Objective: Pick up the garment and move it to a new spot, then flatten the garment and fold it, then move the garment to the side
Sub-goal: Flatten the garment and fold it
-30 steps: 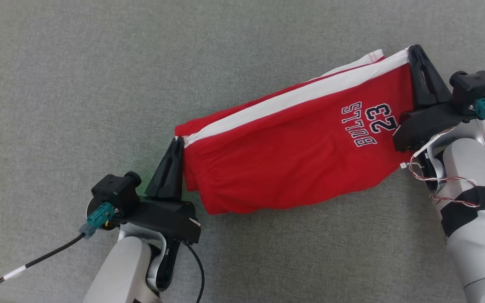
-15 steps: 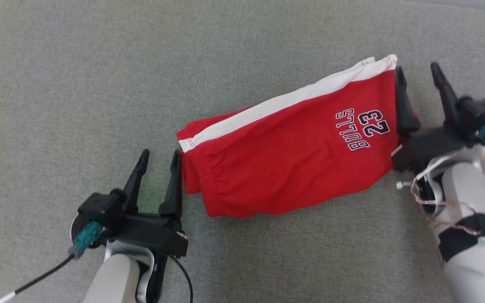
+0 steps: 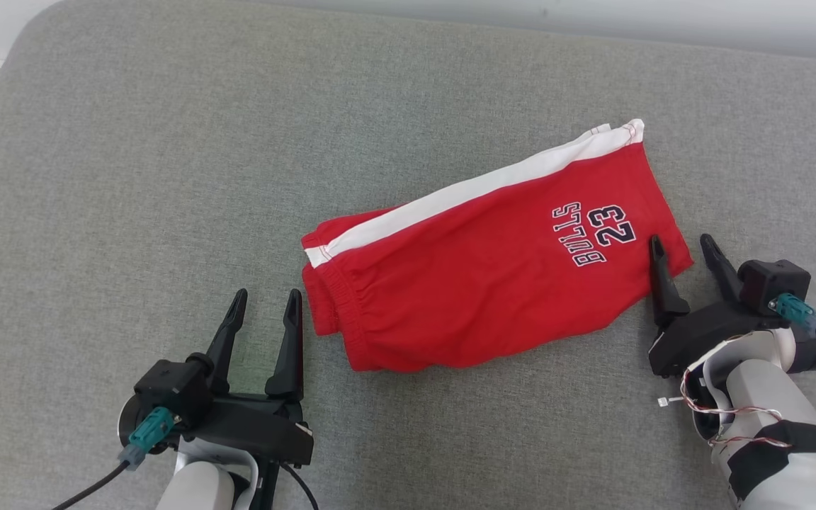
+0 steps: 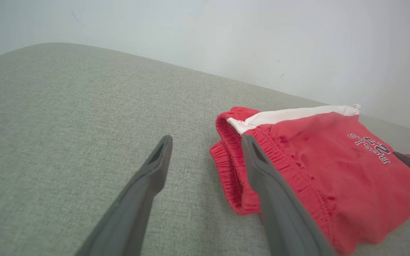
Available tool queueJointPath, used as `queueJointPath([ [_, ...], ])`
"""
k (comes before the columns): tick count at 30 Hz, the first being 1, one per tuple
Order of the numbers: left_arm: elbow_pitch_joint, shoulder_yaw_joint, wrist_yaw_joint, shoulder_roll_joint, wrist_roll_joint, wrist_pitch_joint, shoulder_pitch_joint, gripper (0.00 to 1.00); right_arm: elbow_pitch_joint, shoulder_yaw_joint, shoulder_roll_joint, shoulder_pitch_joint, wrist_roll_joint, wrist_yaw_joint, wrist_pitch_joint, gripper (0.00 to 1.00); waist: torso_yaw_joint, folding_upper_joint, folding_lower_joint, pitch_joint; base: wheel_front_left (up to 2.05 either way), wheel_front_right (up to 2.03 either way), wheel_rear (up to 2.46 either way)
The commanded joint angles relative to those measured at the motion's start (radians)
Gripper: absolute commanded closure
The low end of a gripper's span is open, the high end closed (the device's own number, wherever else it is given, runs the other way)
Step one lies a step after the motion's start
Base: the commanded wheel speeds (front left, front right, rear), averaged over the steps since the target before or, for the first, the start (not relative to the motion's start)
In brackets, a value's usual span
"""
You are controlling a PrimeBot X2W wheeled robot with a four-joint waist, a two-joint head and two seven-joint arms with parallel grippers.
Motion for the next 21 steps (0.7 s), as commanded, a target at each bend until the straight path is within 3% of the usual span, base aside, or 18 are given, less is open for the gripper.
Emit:
queueJointPath([
  [1, -0.003, 0.001, -0.001, 0.000, 0.007, -0.003, 0.016, 0.00, 0.045, 0.017, 0.012, 0.001, 0.012, -0.003, 0.005, 0.00, 0.004, 0.0001, 0.0003, -0.002, 0.00, 0.00, 0.00],
  [2, -0.003, 0.000, -0.001, 0.000, 0.008, -0.003, 0.017, 0.00, 0.072, 0.024, 0.012, -0.004, 0.015, -0.003, 0.013, 0.00, 0.005, 0.0001, 0.0003, -0.003, 0.00, 0.00, 0.00],
  [3, -0.002, 0.000, -0.002, 0.000, 0.008, -0.003, 0.018, 0.00, 0.095, 0.033, 0.013, -0.011, 0.019, -0.003, 0.016, 0.17, 0.006, 0.0001, 0.0003, -0.005, 0.00, 0.00, 0.00],
  [4, -0.002, 0.003, -0.002, 0.000, 0.011, -0.003, 0.020, 0.00, 0.133, 0.056, 0.016, -0.024, 0.025, -0.003, 0.020, 1.00, 0.008, 0.0001, 0.0003, -0.009, 0.00, 0.00, 0.00],
  [12, 0.010, 0.020, -0.004, 0.000, 0.009, -0.003, 0.056, 0.00, 0.177, 0.065, 0.024, -0.029, 0.076, -0.003, 0.004, 1.00, -0.013, 0.0001, 0.0003, -0.059, 0.00, 0.00, 0.00],
  [21, 0.034, 0.036, -0.007, 0.000, 0.029, -0.003, 0.135, 0.00, 0.037, -0.061, 0.074, 0.128, 0.090, -0.003, 0.001, 1.00, -0.062, 0.0001, 0.0003, -0.178, 0.00, 0.00, 0.00],
])
